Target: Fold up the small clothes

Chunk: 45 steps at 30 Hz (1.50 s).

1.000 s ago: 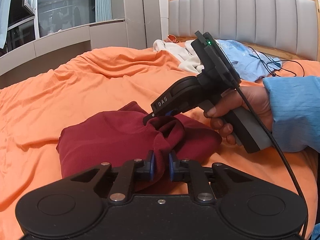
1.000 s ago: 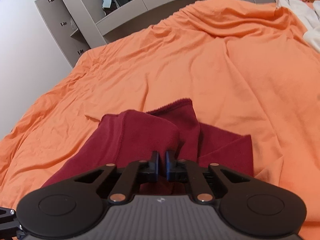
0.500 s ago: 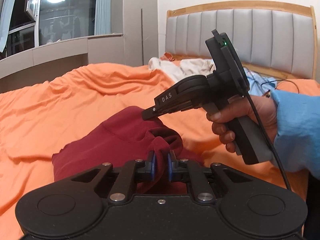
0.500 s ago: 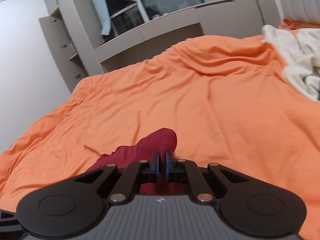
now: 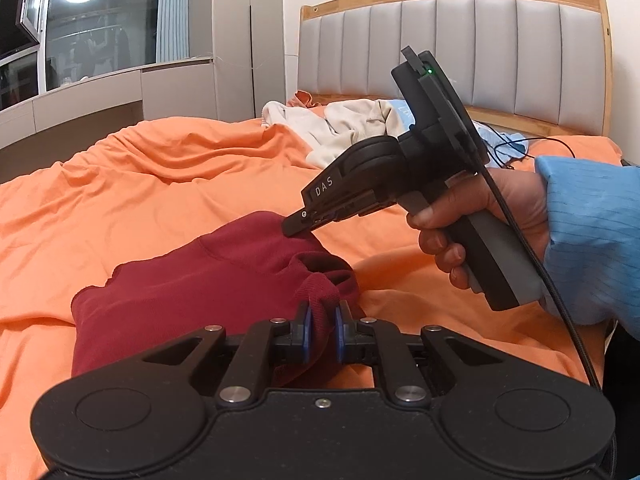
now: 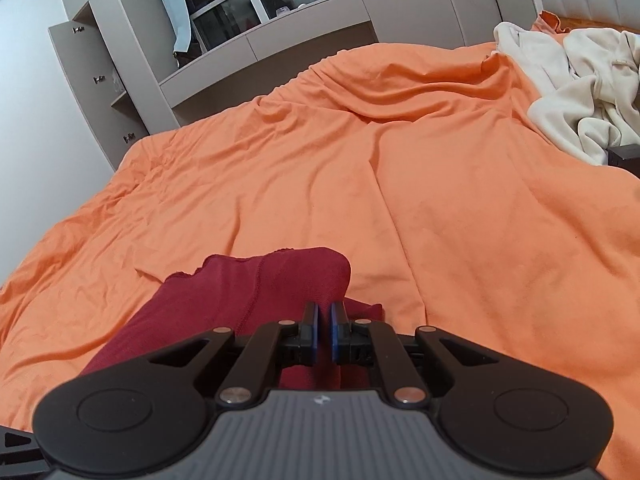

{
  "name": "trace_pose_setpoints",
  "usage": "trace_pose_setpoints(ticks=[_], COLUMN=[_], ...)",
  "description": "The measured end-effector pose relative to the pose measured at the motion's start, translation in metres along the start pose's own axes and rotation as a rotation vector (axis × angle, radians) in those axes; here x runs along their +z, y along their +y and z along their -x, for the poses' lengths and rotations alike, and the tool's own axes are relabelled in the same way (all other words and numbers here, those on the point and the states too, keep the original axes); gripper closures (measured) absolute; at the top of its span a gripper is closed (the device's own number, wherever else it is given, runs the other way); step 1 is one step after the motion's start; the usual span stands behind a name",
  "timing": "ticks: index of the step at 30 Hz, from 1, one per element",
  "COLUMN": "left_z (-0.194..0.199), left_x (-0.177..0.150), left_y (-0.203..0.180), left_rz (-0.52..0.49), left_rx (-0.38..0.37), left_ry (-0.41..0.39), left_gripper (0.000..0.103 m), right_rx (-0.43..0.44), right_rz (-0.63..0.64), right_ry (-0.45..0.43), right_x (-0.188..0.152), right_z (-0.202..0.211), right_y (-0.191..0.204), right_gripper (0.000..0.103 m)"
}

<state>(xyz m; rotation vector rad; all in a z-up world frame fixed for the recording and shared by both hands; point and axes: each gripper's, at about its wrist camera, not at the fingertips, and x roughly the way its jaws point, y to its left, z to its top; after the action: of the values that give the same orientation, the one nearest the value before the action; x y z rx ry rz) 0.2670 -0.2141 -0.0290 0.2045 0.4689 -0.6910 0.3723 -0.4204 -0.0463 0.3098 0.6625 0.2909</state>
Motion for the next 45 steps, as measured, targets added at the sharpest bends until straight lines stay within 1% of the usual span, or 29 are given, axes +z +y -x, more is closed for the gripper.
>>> trace_pose_setpoints(ticks=[4, 5, 7, 9, 11, 14, 17, 18, 21, 22, 25, 26, 27, 28, 29, 30, 31, 32, 33, 34, 35, 37, 41, 43, 45], left_z=[-0.005, -0.005, -0.009, -0.012, -0.014, -0.016, -0.019, -0.02, -0.022, -0.022, -0.023, -0.023, -0.022, -0.021, -0.02, -0.018, -0.016, -0.013, -0.011, -0.009, -0.006, 0.0, 0.012, 0.016, 0.02], left_x=[-0.004, -0.006, -0.007, -0.006, -0.007, -0.007, -0.006, -0.006, -0.005, -0.005, -0.003, -0.002, 0.0, 0.001, 0.002, 0.004, 0.006, 0.008, 0.01, 0.012, 0.014, 0.017, 0.023, 0.026, 0.027], left_y=[0.001, 0.001, 0.001, 0.001, 0.001, 0.002, 0.003, 0.004, 0.009, 0.013, 0.021, 0.024, 0.027, 0.029, 0.031, 0.034, 0.036, 0.037, 0.04, 0.044, 0.046, 0.055, 0.078, 0.091, 0.106], left_rz=[0.0, 0.0, -0.004, -0.008, -0.011, -0.01, -0.003, 0.003, 0.041, 0.059, 0.122, 0.14, 0.16, 0.179, 0.197, 0.216, 0.231, 0.241, 0.25, 0.261, 0.273, 0.31, 0.379, 0.405, 0.439], left_rx=[-0.004, -0.005, -0.008, -0.011, -0.012, -0.015, -0.02, -0.025, -0.047, -0.062, -0.104, -0.119, -0.136, -0.151, -0.161, -0.162, -0.157, -0.149, -0.141, -0.131, -0.122, -0.103, -0.065, -0.026, 0.023], left_ry=[0.009, 0.015, 0.028, 0.038, 0.042, 0.047, 0.053, 0.057, 0.066, 0.066, 0.066, 0.066, 0.064, 0.062, 0.059, 0.052, 0.044, 0.039, 0.036, 0.031, 0.027, 0.018, 0.009, 0.02, 0.044], left_gripper=[0.09, 0.09, 0.09, 0.089, 0.088, 0.086, 0.083, 0.083, 0.078, 0.074, 0.069, 0.063, 0.061, 0.053, 0.042, 0.036, 0.026, 0.022, 0.021, 0.017, 0.011, 0.004, 0.001, 0.001, 0.001], right_rx=[-0.028, -0.034, -0.039, -0.038, -0.04, -0.041, -0.057, -0.068, -0.098, -0.102, -0.108, -0.11, -0.114, -0.119, -0.124, -0.127, -0.125, -0.119, -0.11, -0.106, -0.107, -0.111, -0.111, -0.099, -0.067], right_rz=[0.016, 0.017, 0.014, 0.019, 0.037, 0.091, 0.159, 0.184, 0.233, 0.242, 0.261, 0.273, 0.296, 0.326, 0.35, 0.373, 0.382, 0.383, 0.377, 0.37, 0.36, 0.343, 0.279, 0.245, 0.203], right_ry=[0.017, 0.024, 0.053, 0.073, 0.092, 0.124, 0.16, 0.172, 0.195, 0.2, 0.219, 0.226, 0.234, 0.236, 0.234, 0.226, 0.216, 0.203, 0.187, 0.175, 0.16, 0.132, 0.086, 0.072, 0.061], right_x=[-0.005, -0.005, -0.006, -0.008, -0.01, -0.014, -0.023, -0.026, -0.033, -0.035, -0.036, -0.036, -0.035, -0.035, -0.034, -0.031, -0.029, -0.026, -0.022, -0.019, -0.015, -0.008, 0.001, 0.004, 0.005], right_z=[-0.004, -0.006, -0.009, -0.009, -0.007, -0.002, -0.001, -0.001, -0.002, -0.001, -0.001, -0.001, -0.001, 0.001, 0.003, 0.007, 0.01, 0.013, 0.017, 0.019, 0.021, 0.023, 0.018, 0.015, 0.012], right_y=[0.001, 0.001, -0.001, -0.003, -0.002, 0.003, 0.009, 0.01, 0.009, 0.008, 0.004, 0.005, 0.006, 0.008, 0.009, 0.01, 0.01, 0.01, 0.009, 0.008, 0.007, 0.006, 0.005, 0.006, 0.006], right_gripper=[0.094, 0.09, 0.086, 0.075, 0.046, 0.033, 0.027, 0.026, 0.02, 0.017, 0.013, 0.011, 0.01, 0.008, 0.006, 0.004, 0.002, 0.0, 0.0, 0.0, 0.0, 0.0, 0.0, 0.0, 0.0])
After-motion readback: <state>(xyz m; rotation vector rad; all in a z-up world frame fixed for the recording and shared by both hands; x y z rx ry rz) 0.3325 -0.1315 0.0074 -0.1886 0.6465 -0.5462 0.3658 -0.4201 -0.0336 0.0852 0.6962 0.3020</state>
